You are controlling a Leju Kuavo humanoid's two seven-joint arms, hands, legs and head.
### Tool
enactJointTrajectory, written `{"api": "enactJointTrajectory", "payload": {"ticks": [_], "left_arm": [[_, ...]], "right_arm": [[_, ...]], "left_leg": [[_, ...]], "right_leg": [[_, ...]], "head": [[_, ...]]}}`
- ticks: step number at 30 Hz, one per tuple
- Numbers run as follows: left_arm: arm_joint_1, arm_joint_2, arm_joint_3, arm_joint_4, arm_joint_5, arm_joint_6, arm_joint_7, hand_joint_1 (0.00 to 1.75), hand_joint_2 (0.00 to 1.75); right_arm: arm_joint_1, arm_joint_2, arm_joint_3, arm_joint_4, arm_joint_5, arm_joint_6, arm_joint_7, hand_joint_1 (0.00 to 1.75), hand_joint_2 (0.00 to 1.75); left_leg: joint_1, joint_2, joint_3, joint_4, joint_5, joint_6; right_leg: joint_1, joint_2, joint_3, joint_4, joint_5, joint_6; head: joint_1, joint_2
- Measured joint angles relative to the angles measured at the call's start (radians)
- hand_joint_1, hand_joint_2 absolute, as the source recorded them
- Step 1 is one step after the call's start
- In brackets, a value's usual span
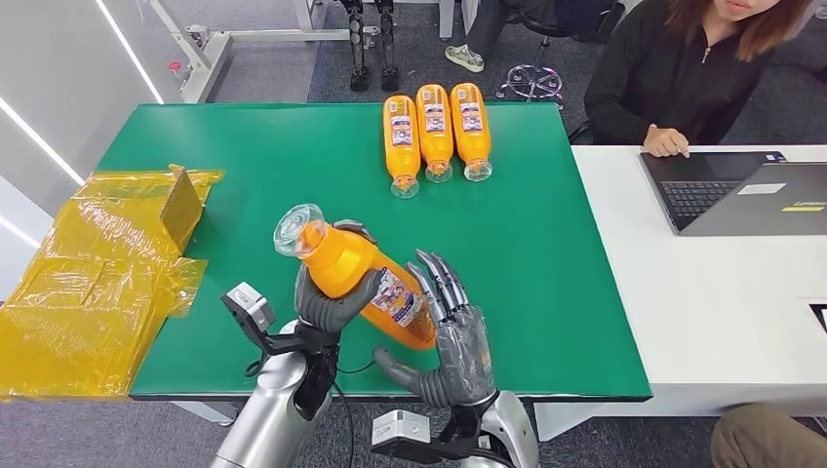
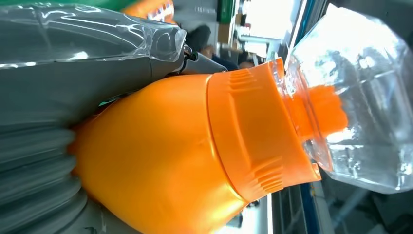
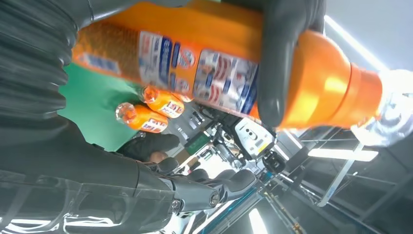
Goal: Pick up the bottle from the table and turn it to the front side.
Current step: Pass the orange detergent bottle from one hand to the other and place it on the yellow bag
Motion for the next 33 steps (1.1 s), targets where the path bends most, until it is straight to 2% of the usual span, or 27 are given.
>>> {"api": "enactJointTrajectory", "payload": {"ticks": [4, 10, 17, 20, 24, 27, 33], "left_arm": [[-0.011, 0.017, 0.022, 0.008, -0.078, 0.136, 0.0, 1.61, 1.75], [-0.088, 0.063, 0.061, 0.113, -0.238, 0.371, 0.005, 1.63, 1.75], [-0.18, 0.14, 0.079, 0.254, -0.477, 0.616, 0.115, 1.64, 1.75], [-0.216, 0.177, 0.08, 0.298, -0.613, 0.689, 0.195, 1.64, 1.75], [-0.273, 0.233, 0.066, 0.358, -0.874, 0.772, 0.394, 1.62, 1.75], [-0.306, 0.276, 0.038, 0.39, -1.01, 0.786, 0.507, 1.63, 1.75], [-0.324, 0.365, -0.015, 0.427, -1.189, 0.786, 0.662, 1.63, 1.75]], "right_arm": [[0.003, -0.001, -0.001, -0.002, -0.013, -0.006, -0.008, 0.0, 1.75], [0.006, -0.002, -0.001, -0.01, -0.011, -0.006, -0.007, 0.0, 1.75], [0.009, -0.006, 0.001, -0.011, -0.028, -0.02, -0.002, 0.0, 1.75], [0.009, -0.01, 0.004, -0.003, -0.05, -0.038, -0.005, 0.0, 1.75], [0.013, -0.019, 0.011, 0.015, -0.082, -0.069, -0.018, 0.0, 1.75], [0.017, -0.025, 0.015, 0.032, -0.103, -0.088, -0.034, 0.0, 1.75], [0.021, -0.04, 0.032, 0.072, -0.143, -0.102, -0.066, 0.0, 1.75]], "left_leg": [[0.0, 0.0, 0.0, 0.0, 0.0, 0.0], [0.0, 0.0, 0.0, 0.0, 0.0, 0.0], [0.001, 0.0, 0.0, 0.0, 0.001, -0.001], [0.001, 0.001, 0.0, 0.0, 0.001, -0.001], [0.001, 0.001, 0.0, 0.0, 0.001, -0.001], [0.001, 0.001, 0.0, 0.0, 0.001, -0.001], [0.002, 0.002, 0.0, 0.0, 0.001, -0.001]], "right_leg": [[0.0, 0.0, 0.0, 0.0, 0.0, 0.0], [0.0, 0.0, 0.0, 0.001, 0.0, 0.0], [0.0, 0.001, 0.0, 0.001, 0.001, -0.001], [0.0, 0.001, 0.0, 0.001, 0.001, -0.001], [0.0, 0.001, 0.0, 0.001, 0.001, -0.001], [0.0, 0.001, 0.0, 0.001, 0.001, -0.001], [0.0, 0.003, -0.001, 0.001, 0.001, -0.001]], "head": [[0.0, 0.0], [0.0, 0.0], [0.0, 0.0], [0.0, 0.0], [0.0, 0.0], [0.0, 0.0], [0.0, 0.0]]}}
